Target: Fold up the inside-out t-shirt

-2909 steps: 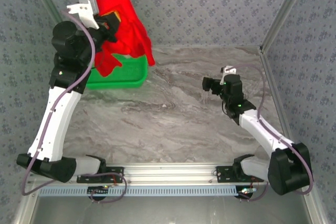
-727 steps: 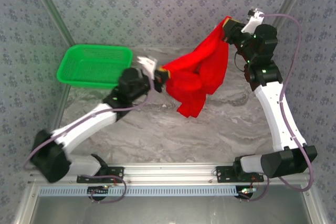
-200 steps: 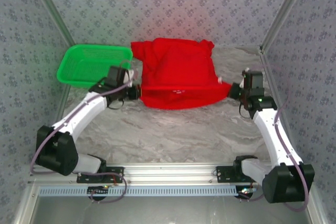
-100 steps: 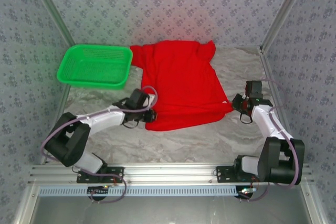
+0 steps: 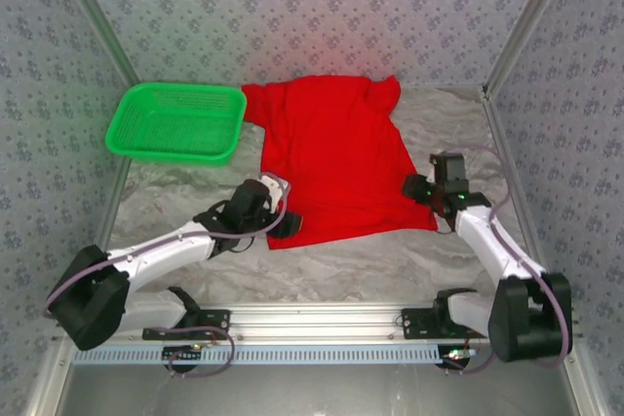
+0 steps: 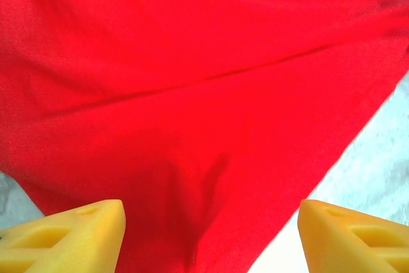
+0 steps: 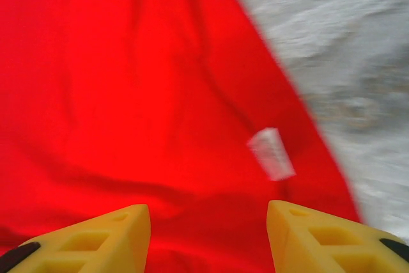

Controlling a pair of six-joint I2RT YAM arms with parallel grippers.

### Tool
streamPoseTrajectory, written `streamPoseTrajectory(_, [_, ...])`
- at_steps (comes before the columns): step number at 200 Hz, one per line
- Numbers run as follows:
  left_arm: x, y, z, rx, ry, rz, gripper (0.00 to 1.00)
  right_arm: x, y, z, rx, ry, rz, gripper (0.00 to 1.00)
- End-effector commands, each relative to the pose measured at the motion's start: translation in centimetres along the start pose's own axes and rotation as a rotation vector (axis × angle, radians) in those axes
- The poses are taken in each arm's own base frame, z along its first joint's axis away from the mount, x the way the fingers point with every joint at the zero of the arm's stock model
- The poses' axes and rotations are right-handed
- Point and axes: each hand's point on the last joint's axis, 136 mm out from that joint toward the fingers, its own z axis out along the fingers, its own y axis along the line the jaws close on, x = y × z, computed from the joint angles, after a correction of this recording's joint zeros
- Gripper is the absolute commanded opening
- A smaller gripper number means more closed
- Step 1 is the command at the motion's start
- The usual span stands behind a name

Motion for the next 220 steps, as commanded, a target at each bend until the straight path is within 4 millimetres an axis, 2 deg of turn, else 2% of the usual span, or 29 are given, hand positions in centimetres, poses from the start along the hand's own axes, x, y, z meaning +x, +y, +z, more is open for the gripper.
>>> streamPoseTrajectory(1, [-3.2,2.5,1.6,-0.085,-0.02,-0.123,0.69,-1.3,2.7,2.4,-0.067,0.052,-0.035,0.51])
streamPoseTrajectory(14, [-3.2,3.1,3.2,-0.092,0.059,-0.184,0.63,-0.9,3.0,4.2,-0.074,0.134,-0.005,0.47])
streamPoseTrajectory(28, [-2.9,2.8,4.4,-0.075,0.117,-0.201,0.62,-0.2,1.9,6.0,-0.03,0.208,0.038,0.43])
streamPoseTrajectory(40, [-2.2,2.3,5.1,-0.044,0.157,-0.216,0.62,0.7,0.1,6.8,0.025,0.258,0.08,0.42])
streamPoseTrajectory(67, [0.5,1.5,6.2,-0.009,0.244,-0.207,0.62,2.8,-3.3,7.0,0.068,0.326,0.2,0.41])
streamPoseTrajectory(93, [3.3,1.3,7.0,0.007,0.323,-0.204,0.62,4.8,-5.1,6.6,0.104,0.39,0.248,0.4])
streamPoseTrajectory(132, [7.4,1.6,6.5,0.001,0.426,-0.224,0.61,7.5,-6.6,5.3,0.112,0.443,0.337,0.37])
streamPoseTrajectory(158, [10.5,1.9,5.1,-0.027,0.488,-0.234,0.61,8.9,-6.7,4.4,0.114,0.446,0.356,0.34])
streamPoseTrajectory(175, [11.7,2.0,4.0,-0.044,0.498,-0.246,0.6,9.7,-6.2,4.0,0.114,0.455,0.339,0.33])
streamPoseTrajectory(187, [11.7,1.9,3.2,-0.06,0.489,-0.23,0.59,9.7,-5.8,3.7,0.11,0.45,0.312,0.33])
streamPoseTrajectory(195, [11.0,1.5,2.6,-0.063,0.462,-0.2,0.59,9.3,-5.6,3.5,0.109,0.436,0.287,0.33])
streamPoseTrajectory(220, [6.2,-1.2,1.2,-0.013,0.296,-0.034,0.6,6.8,-4.9,2.7,0.126,0.365,0.178,0.36])
